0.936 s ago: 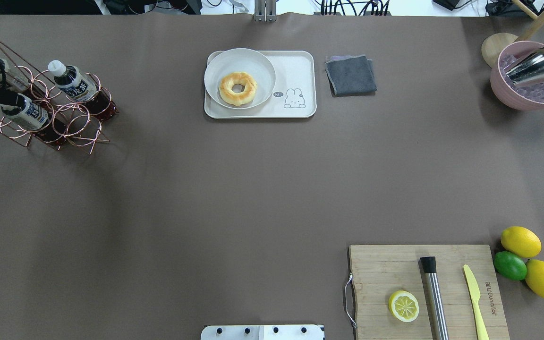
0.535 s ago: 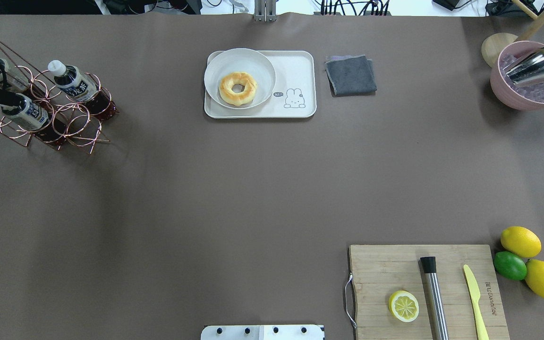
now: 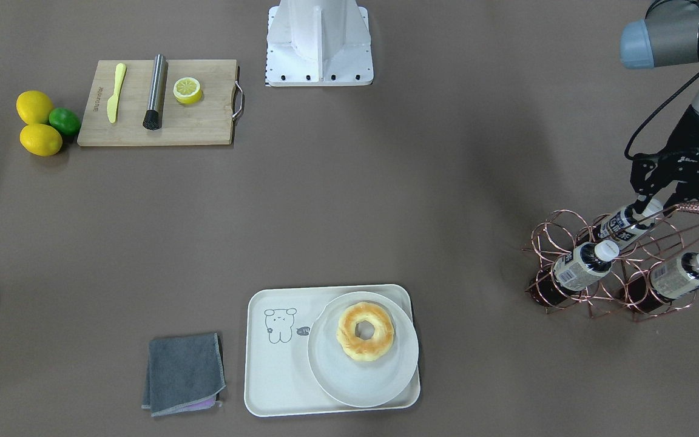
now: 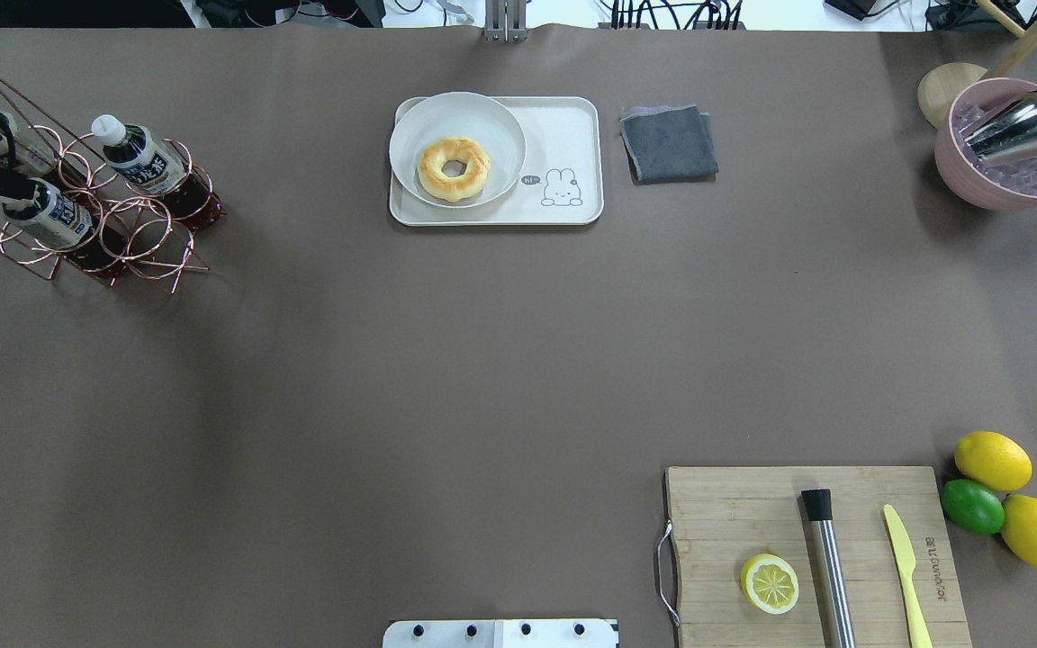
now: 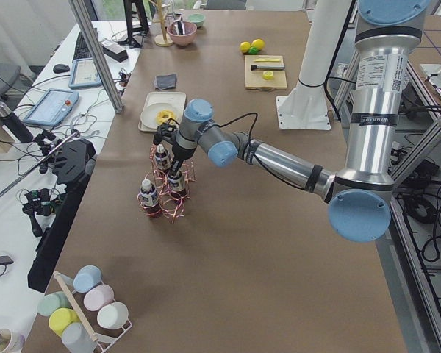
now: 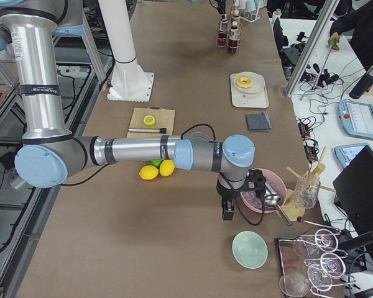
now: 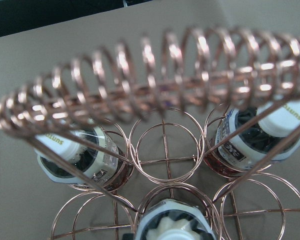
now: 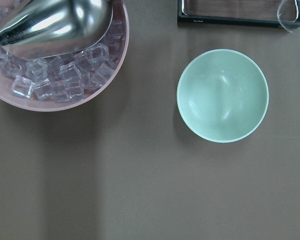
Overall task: Place tea on tray
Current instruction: 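Reach the left gripper down into the copper rack and grasp a tea bottle, then lift the tea bottle up out of the rack with the left gripper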
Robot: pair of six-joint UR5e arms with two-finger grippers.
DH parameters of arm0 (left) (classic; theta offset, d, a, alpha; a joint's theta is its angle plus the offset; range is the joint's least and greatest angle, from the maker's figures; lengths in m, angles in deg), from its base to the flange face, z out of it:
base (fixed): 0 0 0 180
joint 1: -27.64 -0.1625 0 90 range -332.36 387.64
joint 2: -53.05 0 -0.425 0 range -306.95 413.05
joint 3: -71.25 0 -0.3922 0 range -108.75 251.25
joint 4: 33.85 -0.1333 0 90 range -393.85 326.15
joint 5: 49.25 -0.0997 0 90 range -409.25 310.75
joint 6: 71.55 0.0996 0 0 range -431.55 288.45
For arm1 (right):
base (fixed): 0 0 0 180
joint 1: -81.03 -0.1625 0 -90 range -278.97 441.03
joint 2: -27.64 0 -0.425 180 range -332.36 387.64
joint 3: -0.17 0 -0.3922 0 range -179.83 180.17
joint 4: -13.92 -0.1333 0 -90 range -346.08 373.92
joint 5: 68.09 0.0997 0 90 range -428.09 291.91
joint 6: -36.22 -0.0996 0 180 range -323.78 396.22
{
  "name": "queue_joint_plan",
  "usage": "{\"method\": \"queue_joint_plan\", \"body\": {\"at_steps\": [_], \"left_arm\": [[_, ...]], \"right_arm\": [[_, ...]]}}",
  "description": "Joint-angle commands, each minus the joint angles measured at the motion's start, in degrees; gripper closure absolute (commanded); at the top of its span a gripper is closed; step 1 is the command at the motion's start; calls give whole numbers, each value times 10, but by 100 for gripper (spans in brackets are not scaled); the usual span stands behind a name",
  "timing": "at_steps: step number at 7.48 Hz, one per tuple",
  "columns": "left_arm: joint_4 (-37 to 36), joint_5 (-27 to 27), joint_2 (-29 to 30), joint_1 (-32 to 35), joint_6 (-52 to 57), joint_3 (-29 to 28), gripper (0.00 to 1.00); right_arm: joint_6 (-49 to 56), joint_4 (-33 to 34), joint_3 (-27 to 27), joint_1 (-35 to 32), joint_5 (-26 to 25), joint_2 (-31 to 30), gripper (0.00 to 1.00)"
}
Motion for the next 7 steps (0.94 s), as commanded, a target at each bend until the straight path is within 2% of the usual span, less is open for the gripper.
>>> {"method": "queue_joint_plan", "body": {"at_steps": [1,2,3,4,6,7], "left_arm": [[0,2,-1,0,-2,4,99],[-1,6,0,1,-1,5,100],[-20,33,7,9,0,6,100],[-65,52,33,38,18,17,100],[-243,53,79,76,111,92,100],[-316,53,113,112,140,110,100]], "right_arm": [[1,0,21,0,0,16,0],[1,0,21,0,0,16,0],[1,0,20,0,0,16,0],[0,0,20,1,0,17,0],[-3,0,21,3,0,19,0],[-3,1,26,3,0,27,0]]}}
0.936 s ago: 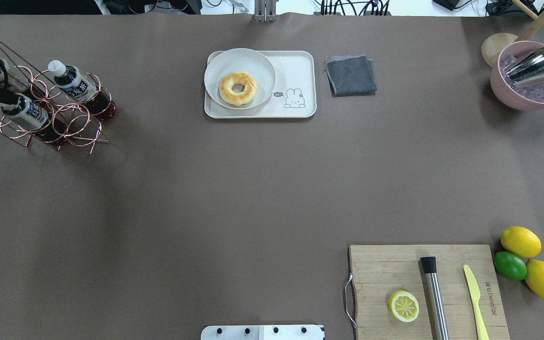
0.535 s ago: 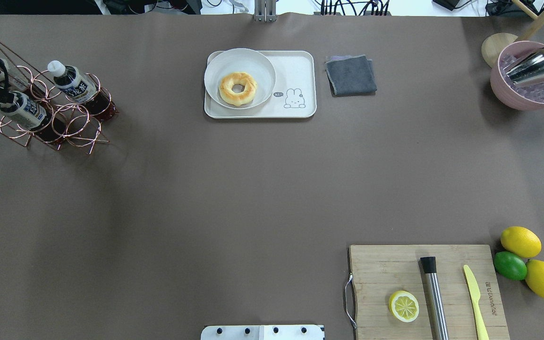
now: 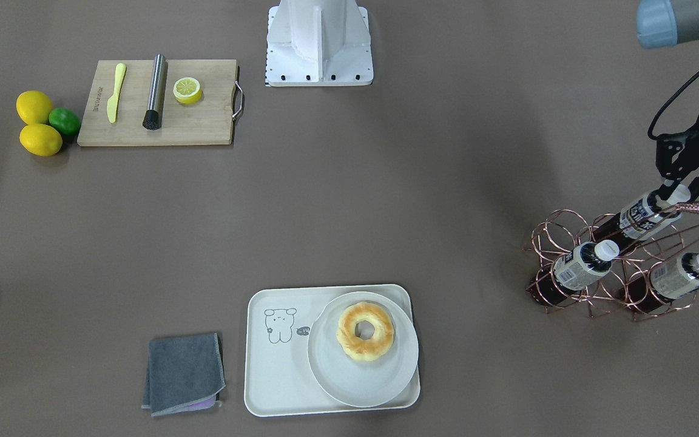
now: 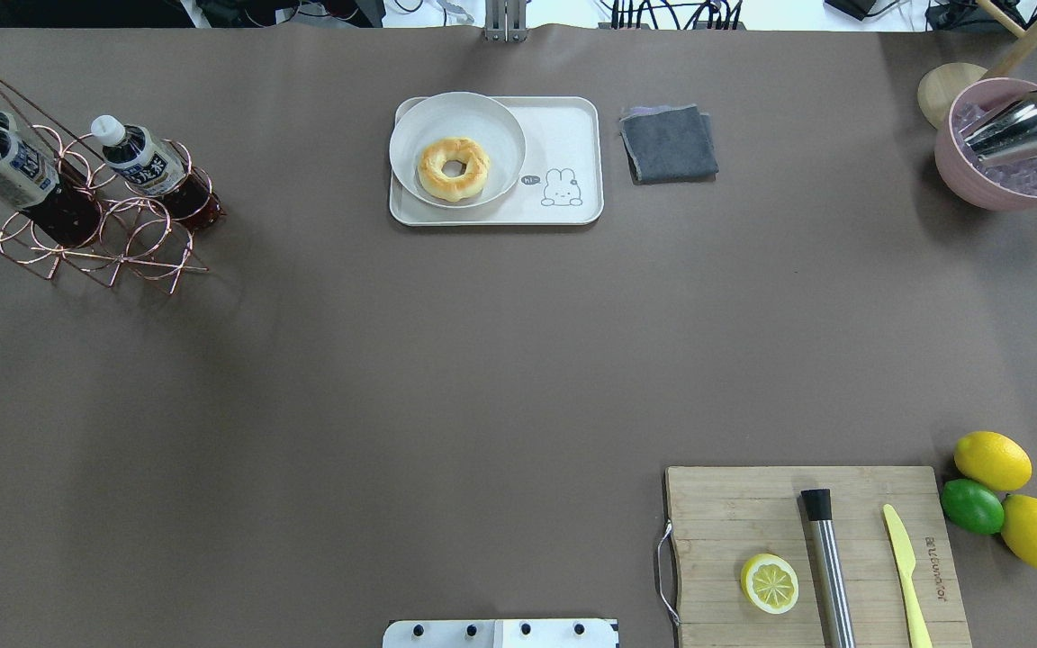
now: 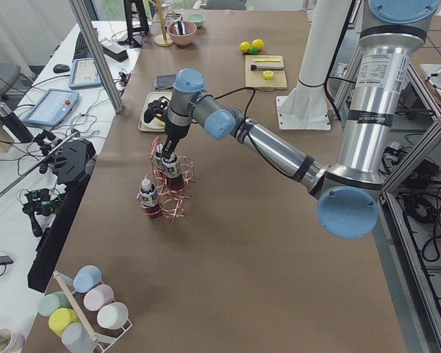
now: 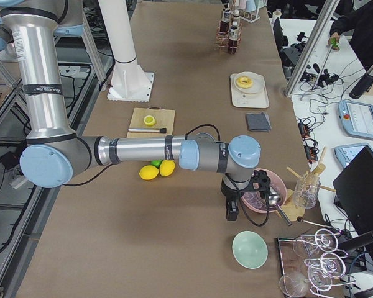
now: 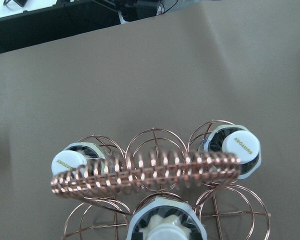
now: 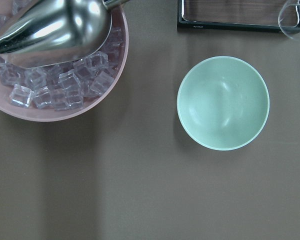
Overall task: Place tea on tray
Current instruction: 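Lift the tea bottle up out of the rack with the left gripper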
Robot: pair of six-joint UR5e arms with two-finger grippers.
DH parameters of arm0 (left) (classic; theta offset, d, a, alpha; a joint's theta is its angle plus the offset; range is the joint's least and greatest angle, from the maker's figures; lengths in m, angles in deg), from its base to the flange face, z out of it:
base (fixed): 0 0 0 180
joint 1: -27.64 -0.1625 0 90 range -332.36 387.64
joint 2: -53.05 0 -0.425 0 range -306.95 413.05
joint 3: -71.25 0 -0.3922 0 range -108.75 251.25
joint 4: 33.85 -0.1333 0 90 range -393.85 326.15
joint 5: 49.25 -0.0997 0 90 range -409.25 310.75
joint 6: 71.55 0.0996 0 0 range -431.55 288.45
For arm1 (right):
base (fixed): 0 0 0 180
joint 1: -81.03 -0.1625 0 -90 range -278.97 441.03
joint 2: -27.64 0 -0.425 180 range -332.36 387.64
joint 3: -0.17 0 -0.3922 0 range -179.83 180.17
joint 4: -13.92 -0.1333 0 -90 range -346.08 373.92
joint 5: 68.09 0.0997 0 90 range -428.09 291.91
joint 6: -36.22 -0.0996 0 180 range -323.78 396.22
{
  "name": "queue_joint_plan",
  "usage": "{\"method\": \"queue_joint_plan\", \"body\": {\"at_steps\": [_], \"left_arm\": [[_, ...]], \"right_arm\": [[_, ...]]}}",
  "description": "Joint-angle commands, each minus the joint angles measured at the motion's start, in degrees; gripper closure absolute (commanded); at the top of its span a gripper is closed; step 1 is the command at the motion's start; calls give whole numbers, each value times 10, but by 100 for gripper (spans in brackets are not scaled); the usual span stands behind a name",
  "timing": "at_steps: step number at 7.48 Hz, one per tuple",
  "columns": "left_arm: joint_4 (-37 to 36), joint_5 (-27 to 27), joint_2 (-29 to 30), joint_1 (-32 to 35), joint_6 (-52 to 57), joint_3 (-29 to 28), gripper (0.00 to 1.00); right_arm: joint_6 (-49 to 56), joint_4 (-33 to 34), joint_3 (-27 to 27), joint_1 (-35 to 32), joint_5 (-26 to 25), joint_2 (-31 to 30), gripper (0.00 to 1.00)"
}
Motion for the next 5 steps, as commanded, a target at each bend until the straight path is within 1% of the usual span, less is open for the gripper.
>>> {"method": "queue_joint_plan", "body": {"at_steps": [1,2,3,4,5], "left_arm": [[-181,2,71,68,85,57,100],[-192,3,64,71,98,82,100],[-202,7,41,72,96,110,100],[-201,14,6,68,92,141,100],[-199,39,-22,65,90,164,100]], "right_arm": [[-2,0,8,2,1,9,0],[-2,1,8,2,1,10,0],[-2,1,8,2,1,10,0],[-2,1,9,2,0,10,0],[-2,1,10,2,1,11,0]]}}
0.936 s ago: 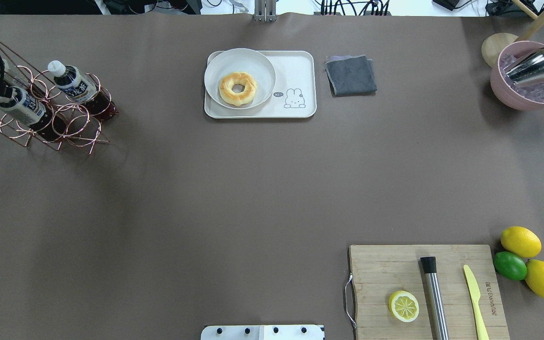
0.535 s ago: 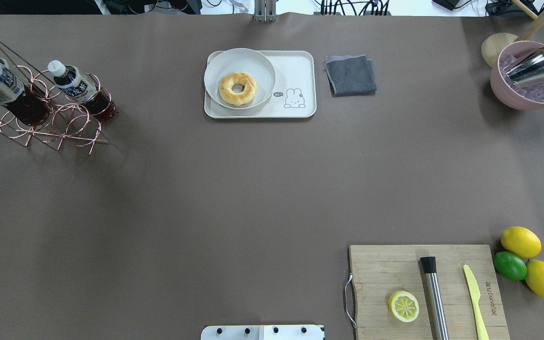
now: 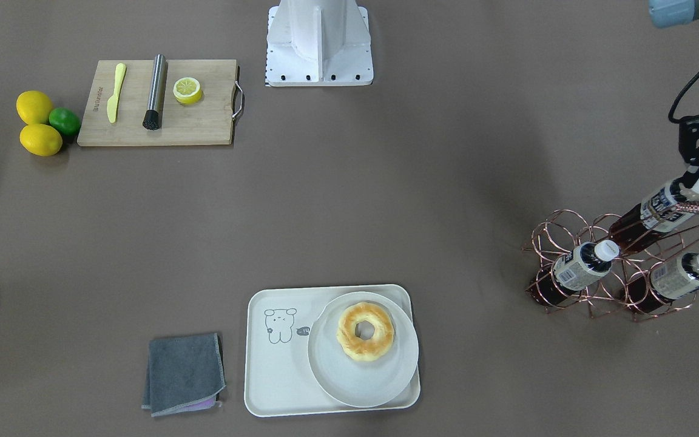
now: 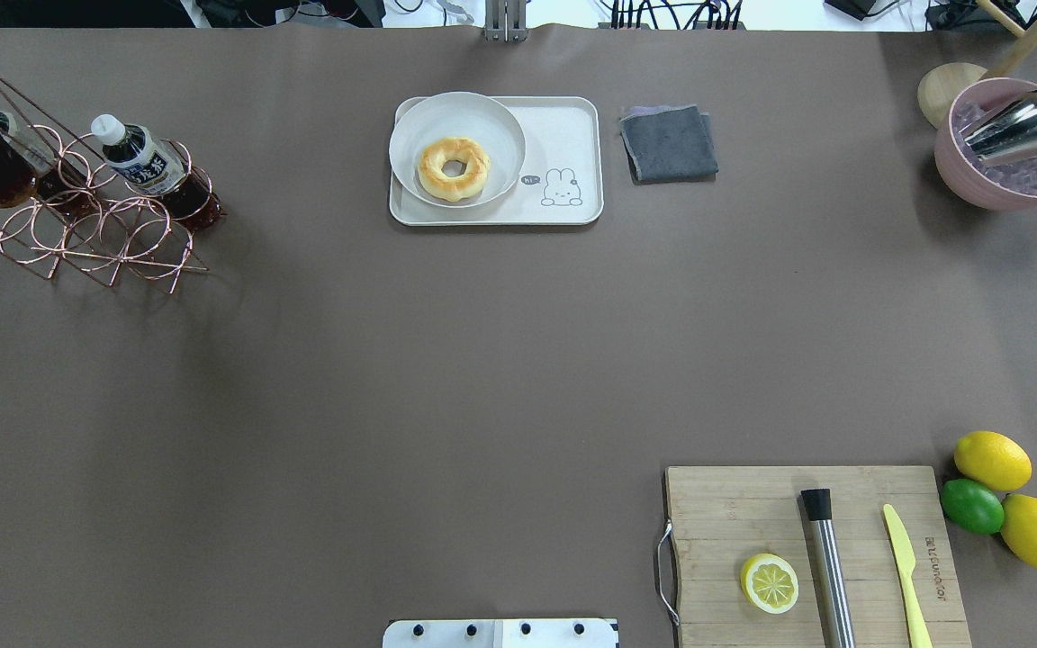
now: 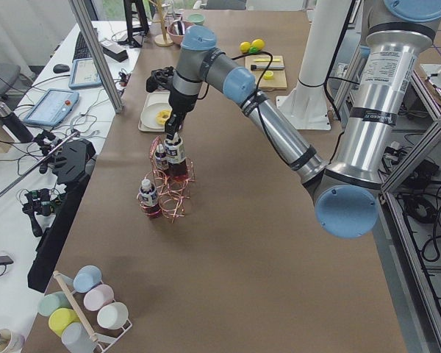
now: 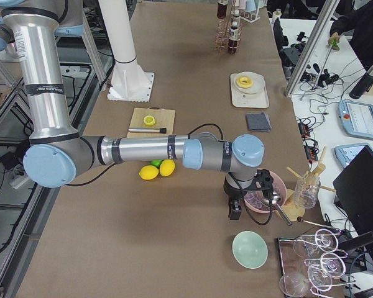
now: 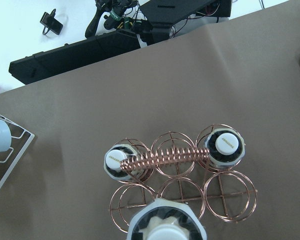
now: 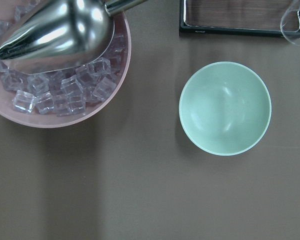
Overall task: Place tea on tray
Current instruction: 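Lift the tea bottle up out of the rack with the left gripper, then carry the bottle toward the tray and stand it on the table nearer the robot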
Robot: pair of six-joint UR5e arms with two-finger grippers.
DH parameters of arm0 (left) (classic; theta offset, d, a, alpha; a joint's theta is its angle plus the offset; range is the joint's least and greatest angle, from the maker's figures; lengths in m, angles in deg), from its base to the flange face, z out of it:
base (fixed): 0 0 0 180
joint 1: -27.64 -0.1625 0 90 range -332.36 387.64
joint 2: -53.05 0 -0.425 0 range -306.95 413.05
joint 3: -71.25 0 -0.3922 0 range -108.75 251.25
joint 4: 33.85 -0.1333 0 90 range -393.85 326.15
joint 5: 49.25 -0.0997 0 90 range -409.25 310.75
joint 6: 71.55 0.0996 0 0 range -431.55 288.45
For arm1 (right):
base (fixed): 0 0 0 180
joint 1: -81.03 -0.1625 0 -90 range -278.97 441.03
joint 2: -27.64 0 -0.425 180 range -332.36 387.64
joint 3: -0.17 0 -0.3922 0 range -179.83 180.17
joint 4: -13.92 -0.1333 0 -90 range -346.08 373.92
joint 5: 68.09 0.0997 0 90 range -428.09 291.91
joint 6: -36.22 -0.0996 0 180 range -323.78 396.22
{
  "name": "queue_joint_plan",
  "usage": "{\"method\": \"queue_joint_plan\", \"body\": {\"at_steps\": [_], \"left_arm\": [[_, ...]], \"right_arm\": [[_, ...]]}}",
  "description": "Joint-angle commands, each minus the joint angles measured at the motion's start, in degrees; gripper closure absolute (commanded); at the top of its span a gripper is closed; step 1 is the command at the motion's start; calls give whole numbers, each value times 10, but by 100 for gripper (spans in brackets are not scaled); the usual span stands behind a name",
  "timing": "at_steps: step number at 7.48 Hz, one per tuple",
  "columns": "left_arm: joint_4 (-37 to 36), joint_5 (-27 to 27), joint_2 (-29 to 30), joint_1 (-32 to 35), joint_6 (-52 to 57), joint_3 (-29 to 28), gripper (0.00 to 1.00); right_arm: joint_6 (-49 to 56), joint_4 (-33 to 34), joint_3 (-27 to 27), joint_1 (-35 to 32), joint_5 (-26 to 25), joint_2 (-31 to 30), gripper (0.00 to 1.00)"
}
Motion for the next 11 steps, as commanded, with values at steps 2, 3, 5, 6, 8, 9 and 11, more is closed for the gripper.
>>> {"method": "queue_joint_plan", "body": {"at_steps": [2,3,5,6,8,9,11], "left_arm": [[-2,39,-80,-60,-107,121,100],[-2,31,-75,-117,-185,141,100],[-20,-47,15,-243,-345,131,100],[-81,-89,115,-287,-390,91,100],[-170,-170,287,-370,-485,7,100],[-170,-202,341,-409,-520,-41,100],[-169,-242,403,-456,-573,-106,100]], "right_arm": [[2,-1,1,-1,1,0,0],[3,-1,1,0,0,0,0],[4,-1,9,3,-1,5,0],[4,-2,12,0,2,9,0],[1,-68,32,0,19,-2,0],[-1,-82,43,0,18,1,0],[-1,-82,44,0,19,3,0]]}}
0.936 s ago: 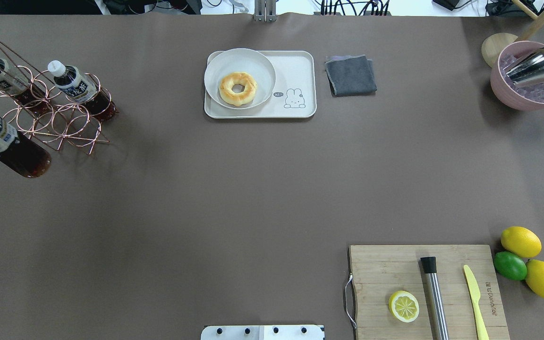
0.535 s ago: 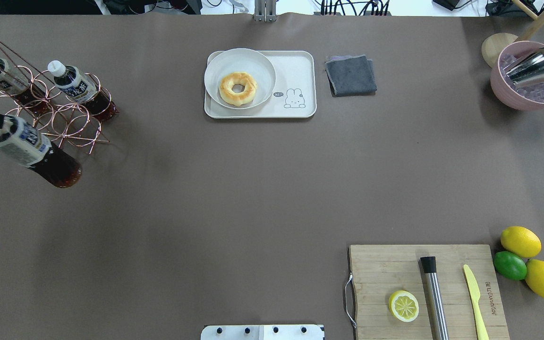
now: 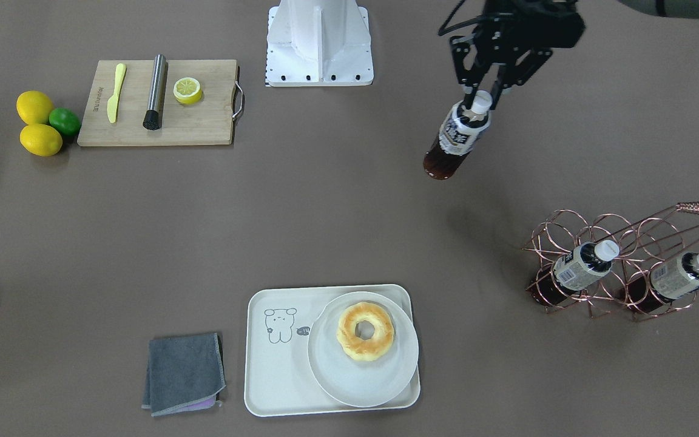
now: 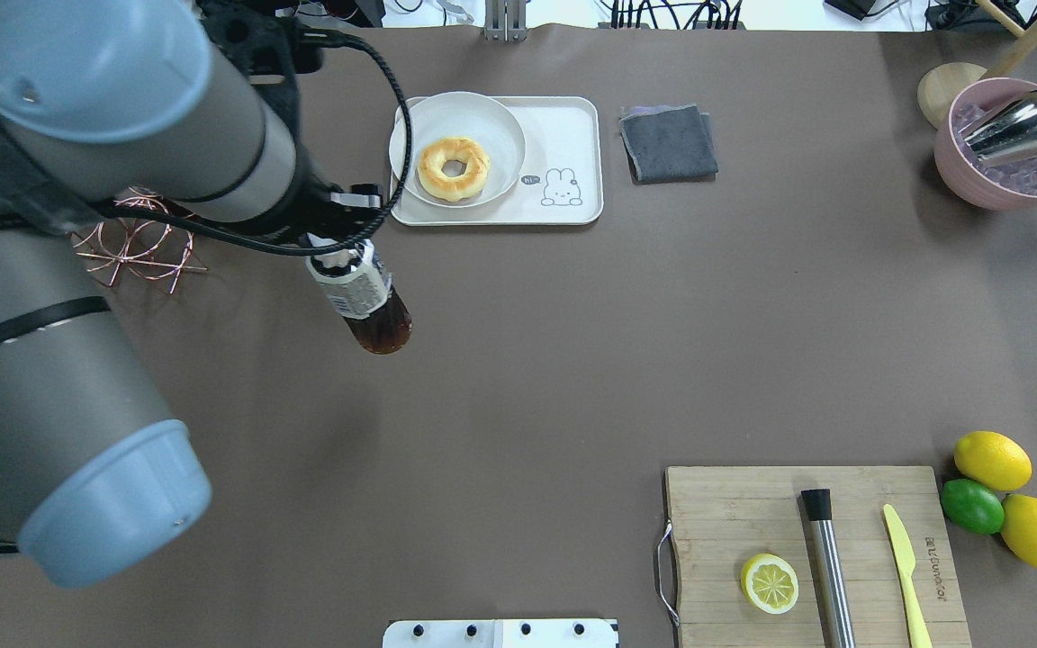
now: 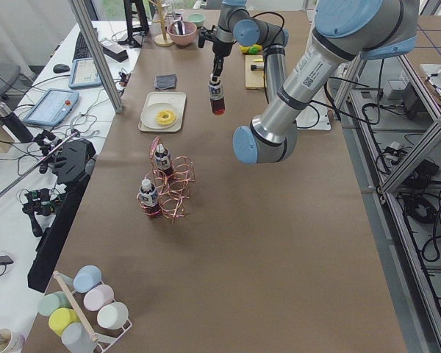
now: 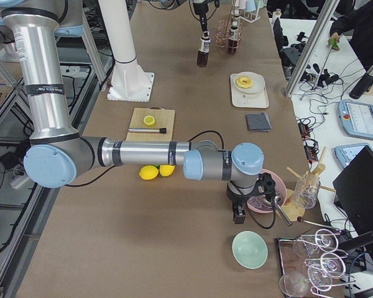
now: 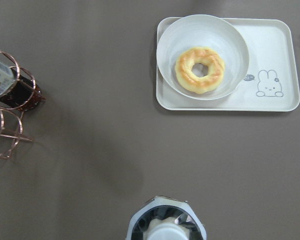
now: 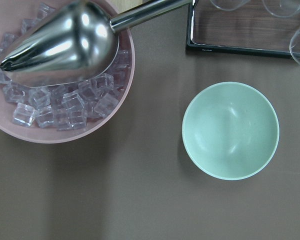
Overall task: Place tea on tray
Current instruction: 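Carry the bottle toward the tray and stand it on the table nearer the robot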
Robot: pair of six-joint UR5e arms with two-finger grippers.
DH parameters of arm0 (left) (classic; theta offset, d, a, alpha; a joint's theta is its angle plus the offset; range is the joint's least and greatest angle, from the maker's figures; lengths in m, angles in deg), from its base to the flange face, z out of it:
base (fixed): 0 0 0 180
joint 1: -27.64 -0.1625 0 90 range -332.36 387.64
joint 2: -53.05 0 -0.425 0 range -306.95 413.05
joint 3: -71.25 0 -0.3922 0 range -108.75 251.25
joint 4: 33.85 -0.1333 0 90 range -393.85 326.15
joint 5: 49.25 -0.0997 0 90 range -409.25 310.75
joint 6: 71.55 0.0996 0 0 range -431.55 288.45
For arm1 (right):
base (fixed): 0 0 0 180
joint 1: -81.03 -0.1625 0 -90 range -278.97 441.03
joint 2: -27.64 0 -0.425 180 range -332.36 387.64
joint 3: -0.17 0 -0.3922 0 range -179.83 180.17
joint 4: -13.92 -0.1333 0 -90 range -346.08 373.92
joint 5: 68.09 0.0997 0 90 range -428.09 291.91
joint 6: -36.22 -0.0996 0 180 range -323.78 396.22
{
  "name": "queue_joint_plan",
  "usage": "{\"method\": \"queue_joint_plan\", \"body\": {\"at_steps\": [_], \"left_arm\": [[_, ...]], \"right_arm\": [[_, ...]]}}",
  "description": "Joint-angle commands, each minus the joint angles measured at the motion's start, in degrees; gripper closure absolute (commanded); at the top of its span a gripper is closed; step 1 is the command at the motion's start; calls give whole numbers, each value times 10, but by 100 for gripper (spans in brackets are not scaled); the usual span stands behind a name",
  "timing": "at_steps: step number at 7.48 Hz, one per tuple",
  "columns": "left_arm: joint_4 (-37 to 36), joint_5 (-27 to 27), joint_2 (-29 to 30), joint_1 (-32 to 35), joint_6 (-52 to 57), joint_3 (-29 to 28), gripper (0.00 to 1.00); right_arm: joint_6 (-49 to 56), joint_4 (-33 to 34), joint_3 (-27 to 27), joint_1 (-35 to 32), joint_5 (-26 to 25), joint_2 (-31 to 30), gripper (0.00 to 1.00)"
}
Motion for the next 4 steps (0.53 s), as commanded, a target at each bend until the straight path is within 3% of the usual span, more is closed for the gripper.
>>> {"method": "queue_joint_plan", "body": {"at_steps": [1,4], "left_arm": [[1,-62,81,-71,-65,-85,100],[62,-117,73,-121,-88,-127,100]], "right_arm": [[1,-6,3,0,2,-2,0],[-1,-6,3,0,2,-3,0]]}}
